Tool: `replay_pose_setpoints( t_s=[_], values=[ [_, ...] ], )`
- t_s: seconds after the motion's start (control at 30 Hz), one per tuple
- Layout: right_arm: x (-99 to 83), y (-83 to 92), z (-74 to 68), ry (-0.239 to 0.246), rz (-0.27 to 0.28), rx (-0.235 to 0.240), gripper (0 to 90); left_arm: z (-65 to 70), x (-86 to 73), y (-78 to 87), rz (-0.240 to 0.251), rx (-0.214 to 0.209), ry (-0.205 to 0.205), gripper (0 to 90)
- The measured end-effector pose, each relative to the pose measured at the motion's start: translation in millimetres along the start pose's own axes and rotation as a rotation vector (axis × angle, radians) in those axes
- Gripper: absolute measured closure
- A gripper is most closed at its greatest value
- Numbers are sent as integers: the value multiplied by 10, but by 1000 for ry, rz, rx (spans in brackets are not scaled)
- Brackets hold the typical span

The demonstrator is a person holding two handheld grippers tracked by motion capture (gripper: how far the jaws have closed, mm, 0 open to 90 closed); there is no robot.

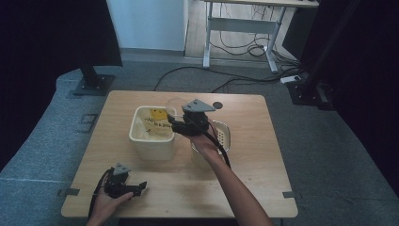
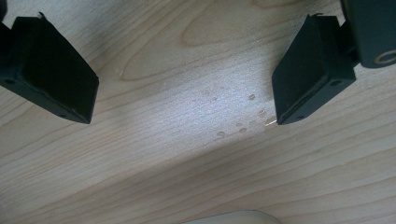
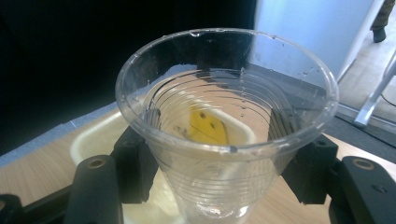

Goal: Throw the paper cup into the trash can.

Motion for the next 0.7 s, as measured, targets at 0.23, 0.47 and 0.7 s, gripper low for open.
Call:
replay_pose_setpoints(
  t_s=[0.23,0.47,0.7],
  values=[
    [134,-282,-179,9,-17,21,357,6,-5,-2,-1,-3,-3,72],
    [196,-630,-241,-27,-100,100,107,-13,-4,6,-1,-2,3,72],
    [211,-511,-205,-3,-71,90,101,-43,-7,24,4,1,7,72]
  ],
)
Point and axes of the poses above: each handheld gripper's, and its own axes: y roughly backward along the jaws, x roughly out of its top, z roughly to its right, the point moved 4 cm from there along -y, roughly forward along the jaws, and after that the axes turned 5 degrees about -z, right-handed, at the moved point
